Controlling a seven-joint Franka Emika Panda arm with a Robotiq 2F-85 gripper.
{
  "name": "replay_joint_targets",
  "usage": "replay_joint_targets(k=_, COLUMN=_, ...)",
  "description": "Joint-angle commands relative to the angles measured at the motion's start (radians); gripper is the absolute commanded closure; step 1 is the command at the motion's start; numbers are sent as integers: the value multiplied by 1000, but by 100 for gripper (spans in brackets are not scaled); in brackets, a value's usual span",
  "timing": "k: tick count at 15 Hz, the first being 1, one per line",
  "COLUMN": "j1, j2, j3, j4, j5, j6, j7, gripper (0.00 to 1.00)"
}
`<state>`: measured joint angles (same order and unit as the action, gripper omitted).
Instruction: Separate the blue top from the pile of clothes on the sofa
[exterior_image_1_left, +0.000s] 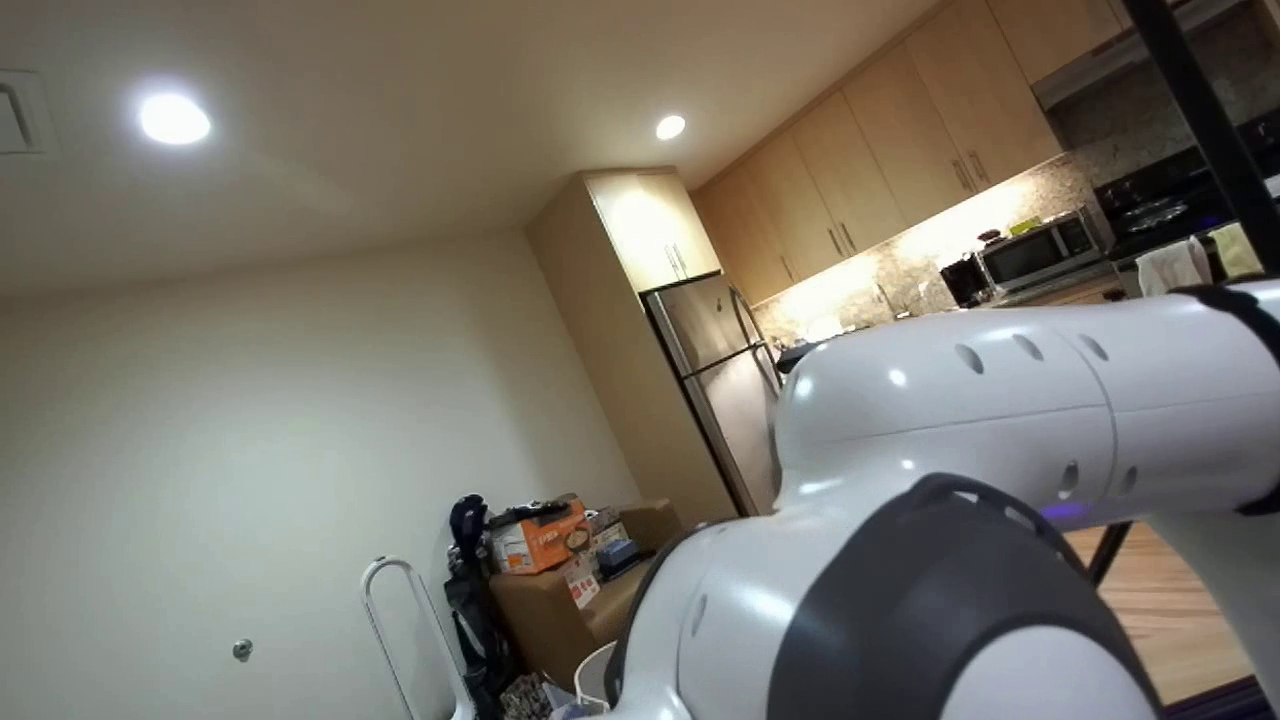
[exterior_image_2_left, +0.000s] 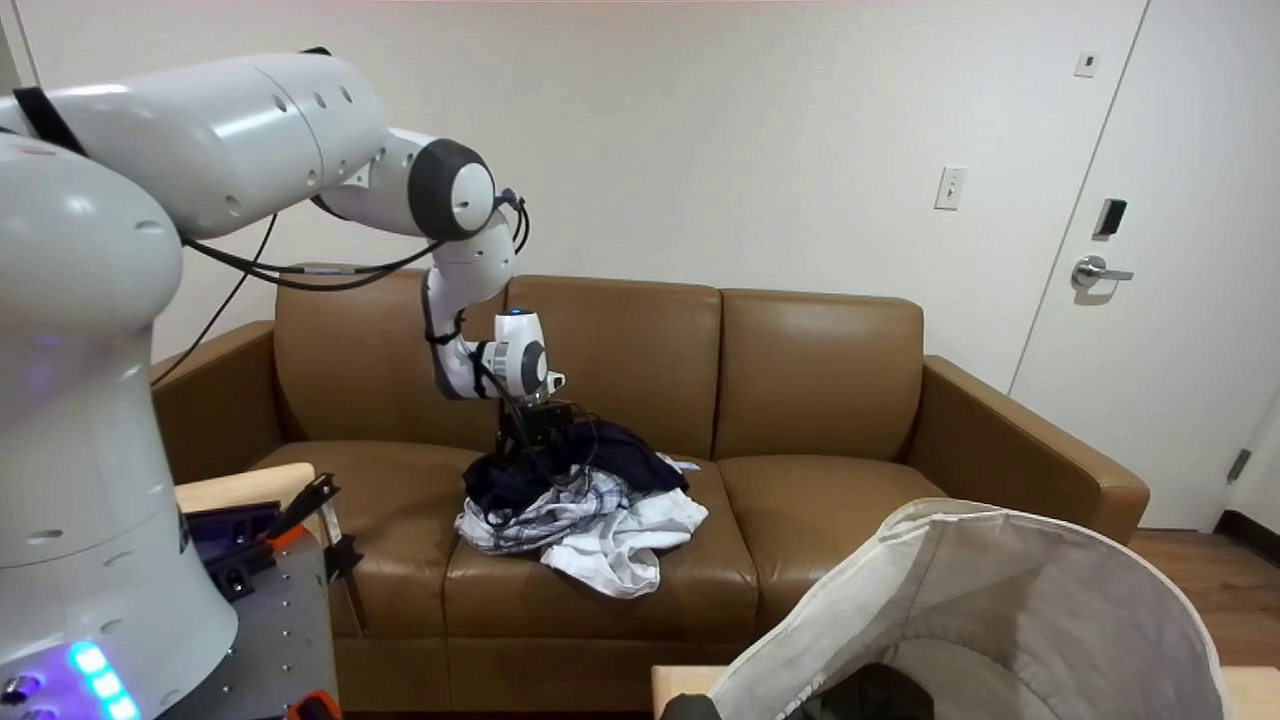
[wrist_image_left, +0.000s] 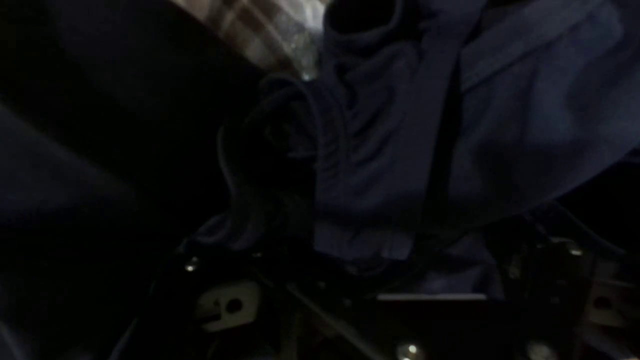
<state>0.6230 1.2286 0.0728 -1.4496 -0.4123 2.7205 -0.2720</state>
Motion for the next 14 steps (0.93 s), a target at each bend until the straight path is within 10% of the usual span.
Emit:
replay_joint_targets(k=1, j1=-3, j2=63, j3=10, j4=88, j5=-16, j6=-125, j7=-44, gripper=32)
replay_joint_targets(k=10, j1=-66, j2=48, j3=84, j4=140, j5=68, j6=-229, j7=-15, gripper=90)
replay_joint_targets(k=14, j1=-133, j2=-53, j3=91, j4=117, j5=138, j6=-160, j7=33, gripper=95)
